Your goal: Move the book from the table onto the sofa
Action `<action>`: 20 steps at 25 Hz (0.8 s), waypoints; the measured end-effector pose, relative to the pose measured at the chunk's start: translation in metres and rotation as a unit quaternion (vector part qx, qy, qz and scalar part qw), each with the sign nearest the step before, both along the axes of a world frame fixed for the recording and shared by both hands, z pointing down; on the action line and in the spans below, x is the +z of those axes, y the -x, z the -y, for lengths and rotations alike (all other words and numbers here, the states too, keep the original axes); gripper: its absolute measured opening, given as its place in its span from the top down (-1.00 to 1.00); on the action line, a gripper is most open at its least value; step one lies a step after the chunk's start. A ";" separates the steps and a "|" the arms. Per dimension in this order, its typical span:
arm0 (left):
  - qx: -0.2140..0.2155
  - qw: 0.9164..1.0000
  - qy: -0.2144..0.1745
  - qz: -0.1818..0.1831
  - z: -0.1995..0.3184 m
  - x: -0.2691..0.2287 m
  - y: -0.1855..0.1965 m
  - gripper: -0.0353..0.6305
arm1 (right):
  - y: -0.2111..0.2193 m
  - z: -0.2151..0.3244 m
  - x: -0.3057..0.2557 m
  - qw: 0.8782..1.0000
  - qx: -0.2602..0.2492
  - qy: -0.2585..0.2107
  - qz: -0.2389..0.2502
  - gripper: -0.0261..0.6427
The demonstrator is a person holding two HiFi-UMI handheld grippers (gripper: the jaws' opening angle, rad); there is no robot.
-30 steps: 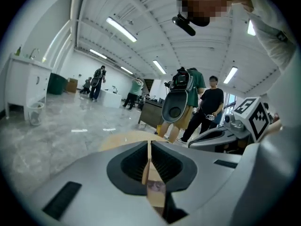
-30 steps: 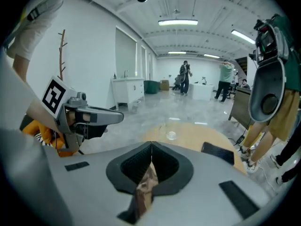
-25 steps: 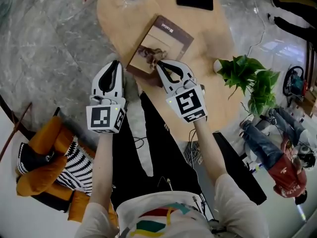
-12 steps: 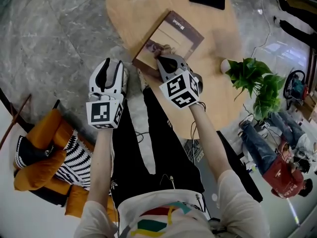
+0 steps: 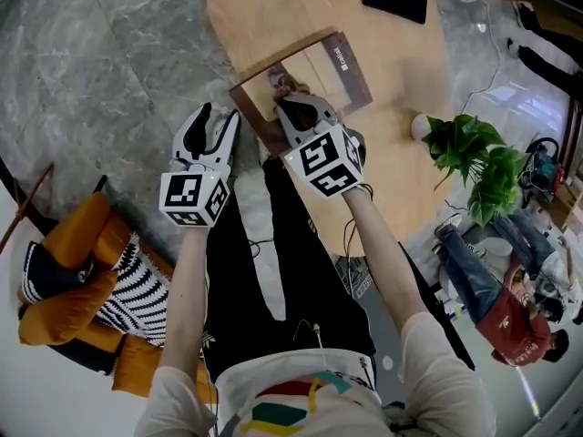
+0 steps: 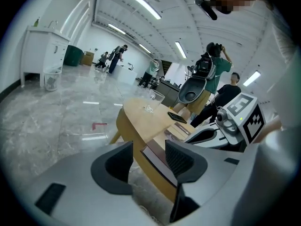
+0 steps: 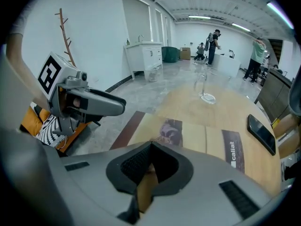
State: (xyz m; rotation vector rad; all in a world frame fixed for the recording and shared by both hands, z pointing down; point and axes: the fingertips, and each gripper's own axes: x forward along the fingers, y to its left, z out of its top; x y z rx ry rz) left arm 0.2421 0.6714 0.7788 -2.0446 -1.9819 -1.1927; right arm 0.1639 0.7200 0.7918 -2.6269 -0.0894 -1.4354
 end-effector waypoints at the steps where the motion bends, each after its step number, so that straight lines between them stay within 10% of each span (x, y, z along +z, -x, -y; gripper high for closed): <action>1: 0.001 1.000 -0.002 0.019 -0.001 0.004 0.002 0.29 | -0.002 0.001 0.000 1.000 -0.002 0.000 -0.001 0.89; 5: -0.022 0.993 -0.017 0.114 -0.010 0.027 0.007 -0.11 | -0.004 0.003 -0.001 1.000 -0.010 -0.001 -0.002 0.89; 13: -0.015 0.974 -0.024 0.223 -0.023 0.043 0.024 -0.15 | -0.008 0.001 -0.032 0.999 -0.011 -0.003 -0.049 0.89; 20: -0.018 0.934 -0.004 0.357 -0.030 0.043 0.044 -0.14 | -0.003 -0.008 -0.047 0.997 -0.002 -0.009 -0.081 0.89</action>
